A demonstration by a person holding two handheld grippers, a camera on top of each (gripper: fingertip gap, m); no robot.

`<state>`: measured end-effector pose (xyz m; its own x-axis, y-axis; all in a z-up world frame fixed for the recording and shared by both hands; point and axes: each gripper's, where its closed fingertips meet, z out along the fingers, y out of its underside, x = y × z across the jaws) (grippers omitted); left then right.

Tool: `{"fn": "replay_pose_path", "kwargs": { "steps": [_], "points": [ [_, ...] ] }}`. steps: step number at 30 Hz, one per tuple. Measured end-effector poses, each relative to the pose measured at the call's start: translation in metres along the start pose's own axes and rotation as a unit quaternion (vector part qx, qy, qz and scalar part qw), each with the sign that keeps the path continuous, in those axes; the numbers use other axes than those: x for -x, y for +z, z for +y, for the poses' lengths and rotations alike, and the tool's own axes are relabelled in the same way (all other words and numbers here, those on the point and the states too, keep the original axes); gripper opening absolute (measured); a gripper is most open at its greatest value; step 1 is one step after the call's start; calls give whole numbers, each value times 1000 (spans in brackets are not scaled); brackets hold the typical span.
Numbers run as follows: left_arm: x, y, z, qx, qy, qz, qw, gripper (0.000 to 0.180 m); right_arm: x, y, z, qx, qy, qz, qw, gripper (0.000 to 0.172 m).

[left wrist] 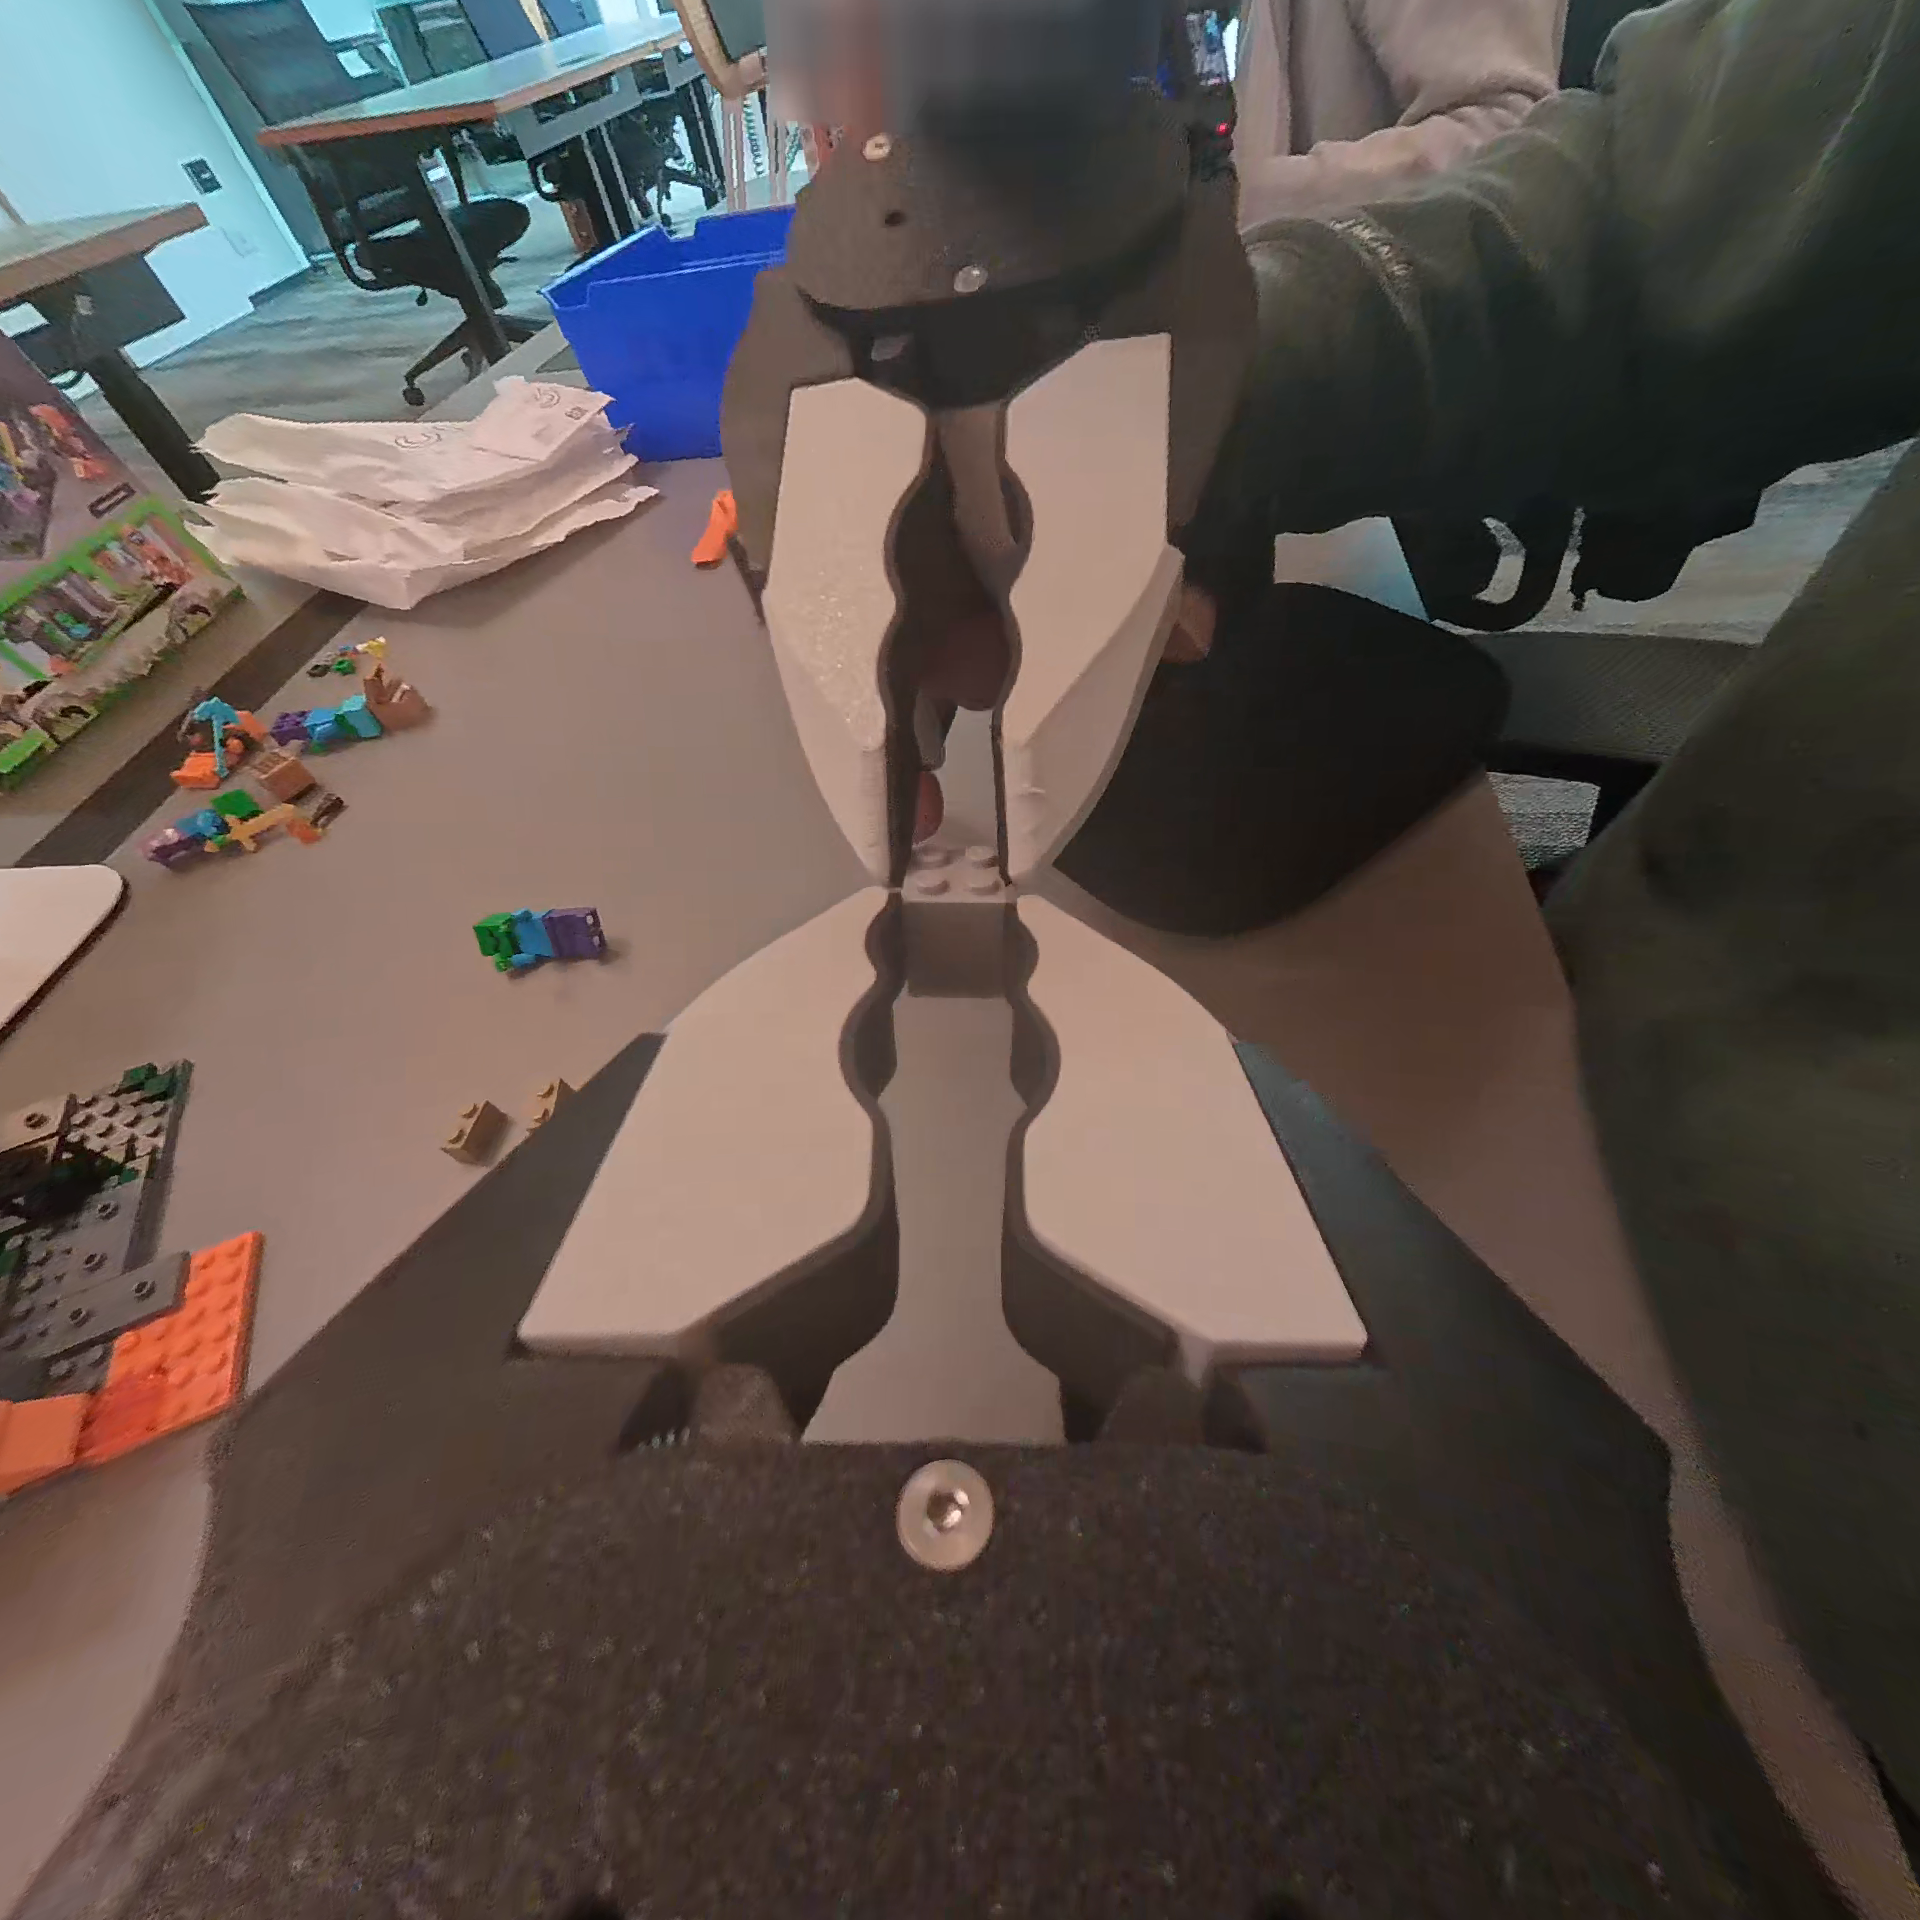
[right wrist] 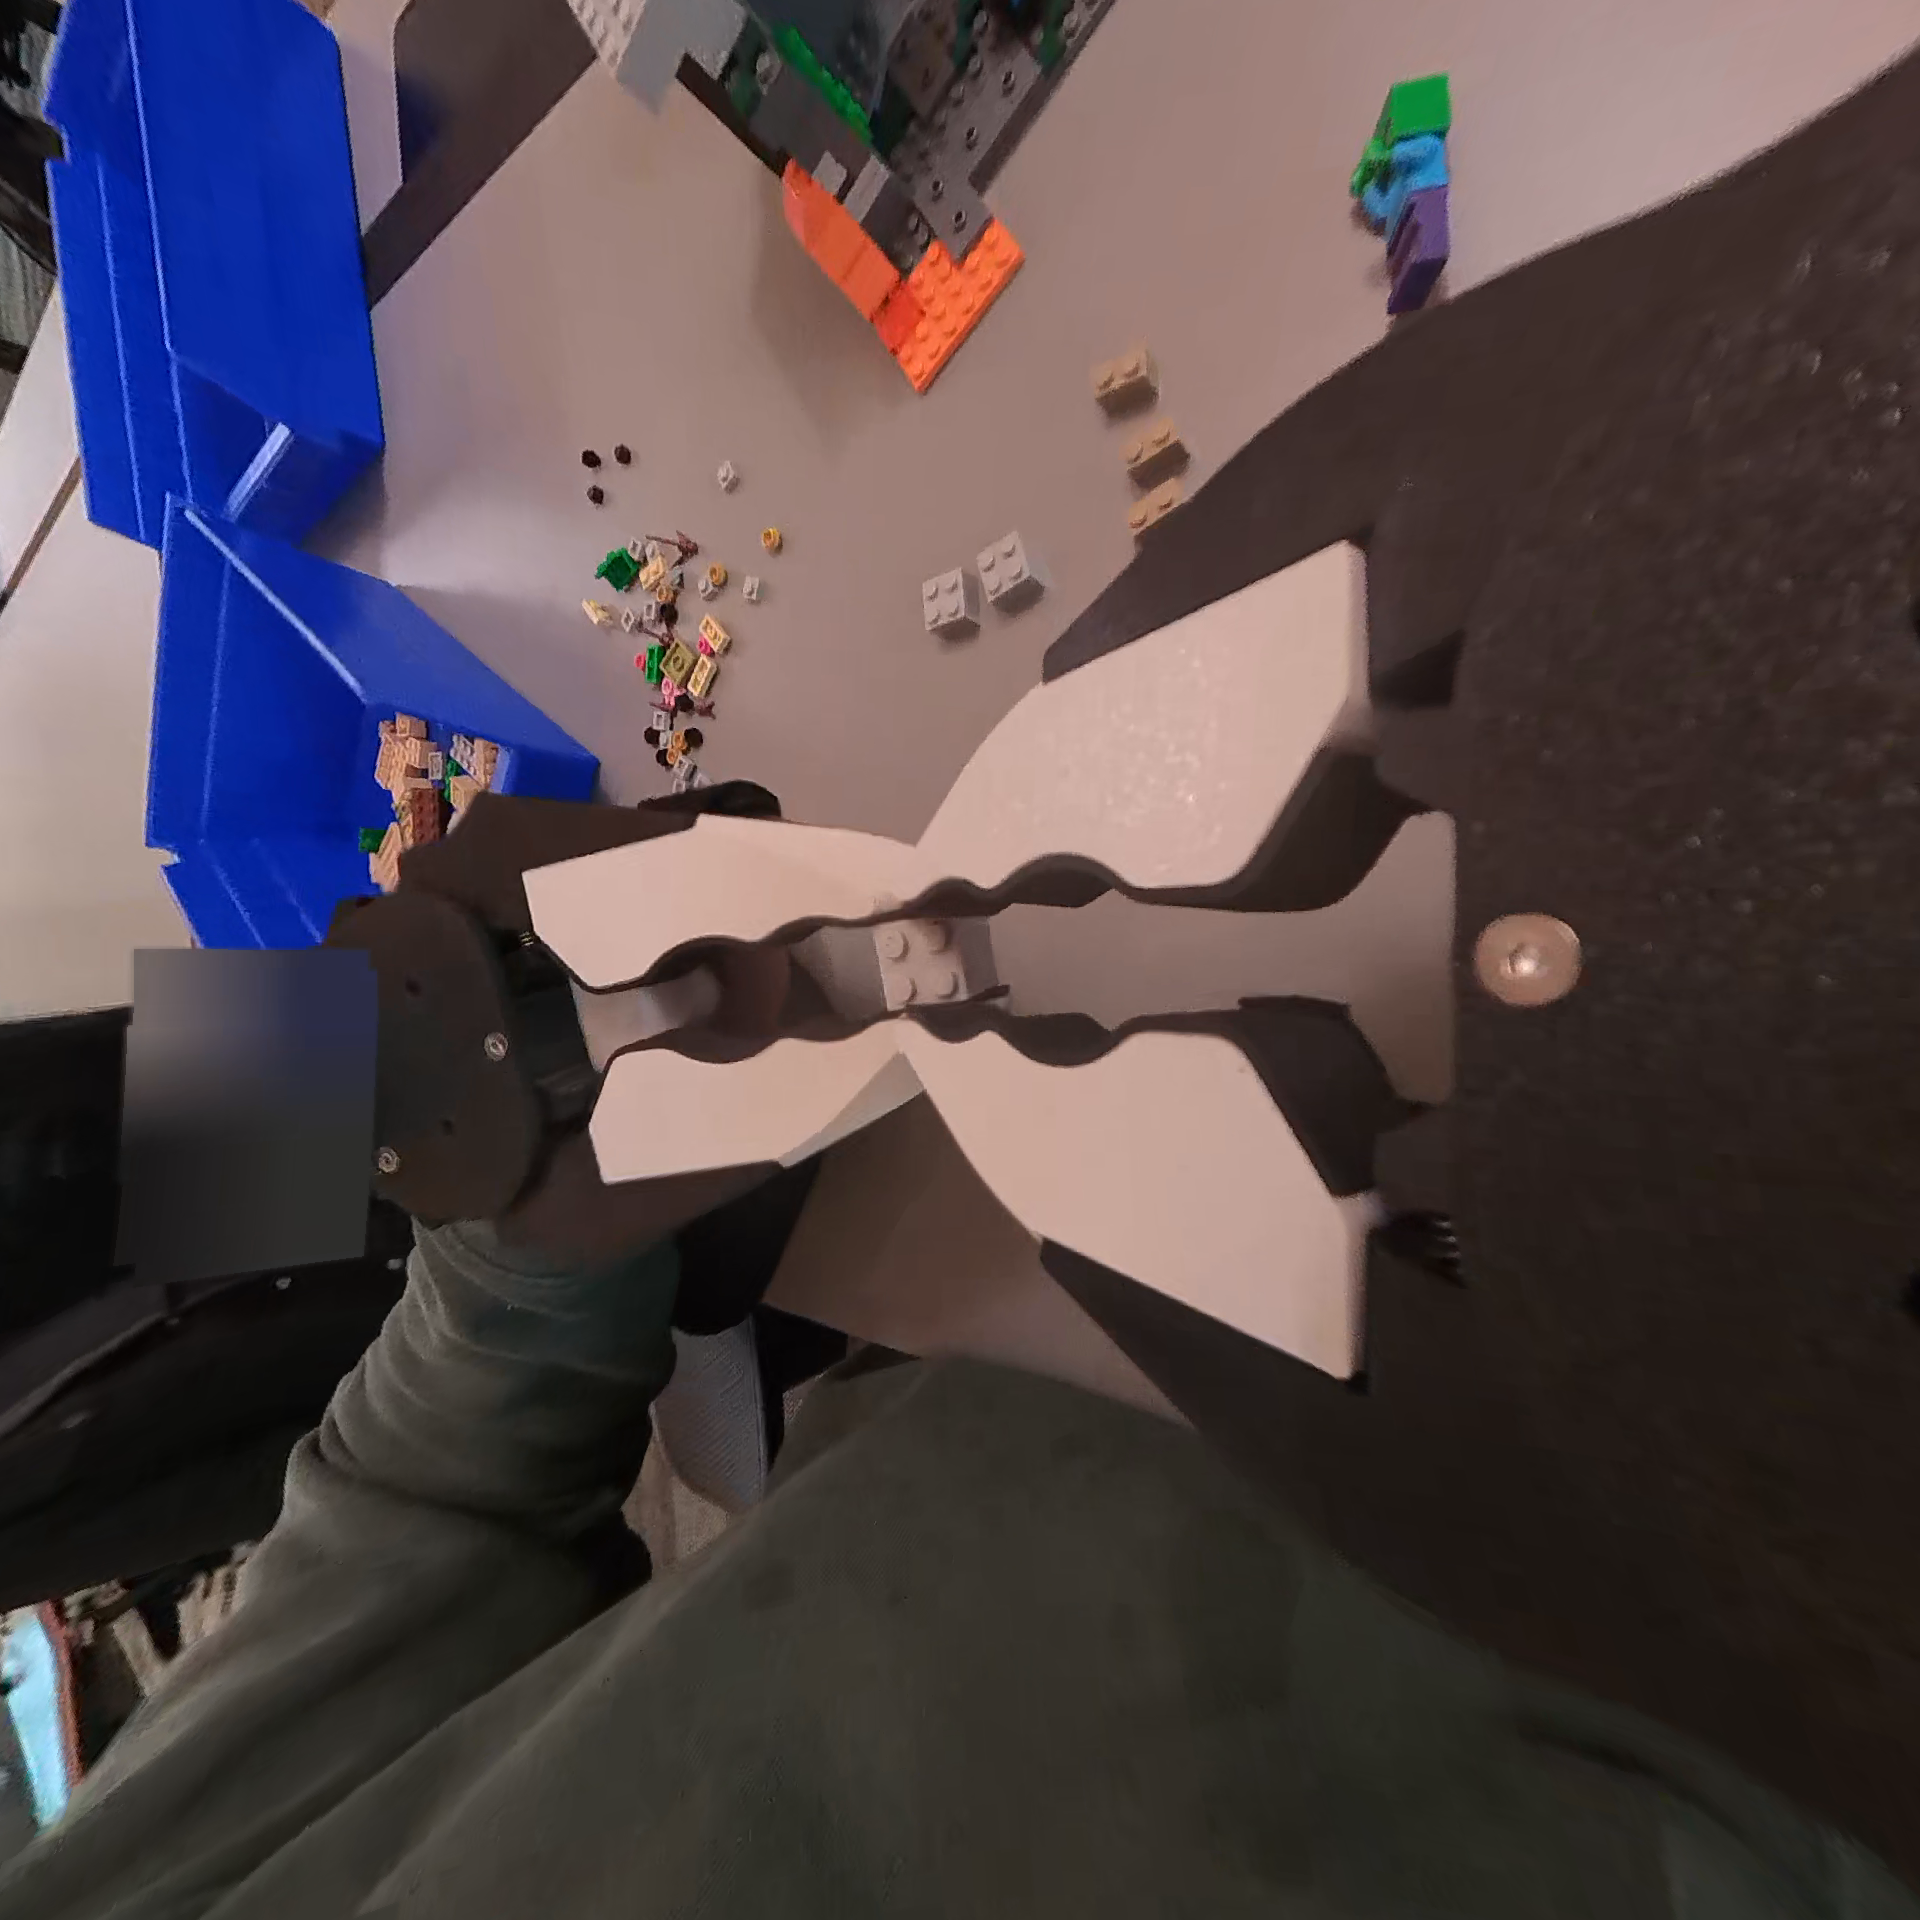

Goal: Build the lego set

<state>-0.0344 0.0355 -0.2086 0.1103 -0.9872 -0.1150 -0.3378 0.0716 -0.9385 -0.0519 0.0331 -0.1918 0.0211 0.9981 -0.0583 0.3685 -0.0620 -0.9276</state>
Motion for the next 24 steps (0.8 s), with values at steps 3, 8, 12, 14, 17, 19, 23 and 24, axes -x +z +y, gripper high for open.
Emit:
{"fn": "replay_pose_path", "kwargs": {
  "steps": [3, 8, 12, 14, 17, 19, 23, 24],
  "points": [
    [0, 1, 6, 7, -3, 1, 1000, 17, -1, 3, 4, 20, -19, 19, 999, 15],
    [16, -4, 32, 58, -21, -21, 998, 29, -16, 10, 26, 77, -10, 30, 997, 14],
    [47, -20, 46, 73, -29, -84, 993, 26, -39, 23, 57, 145, 7, 33, 989, 14],
    [60, -26, 53, 87, -38, -115, 989, 23, -43, 31, 67, 166, 6, 25, 986, 14],
    [72, -34, 67, 112, -40, -147, 982, 20, -47, 39, 76, 191, -5, 20, 981, 15],
    [77, -36, 75, 124, -50, -156, 979, 20, -48, 42, 79, 202, -9, 17, 979, 15],
    [86, -39, 83, 134, -60, -173, 974, 18, -49, 45, 81, 205, -1, 8, 979, 21],
    [87, -40, 82, 132, -62, -177, 973, 18, -49, 44, 80, 202, 3, 4, 979, 24]
  ]
}}
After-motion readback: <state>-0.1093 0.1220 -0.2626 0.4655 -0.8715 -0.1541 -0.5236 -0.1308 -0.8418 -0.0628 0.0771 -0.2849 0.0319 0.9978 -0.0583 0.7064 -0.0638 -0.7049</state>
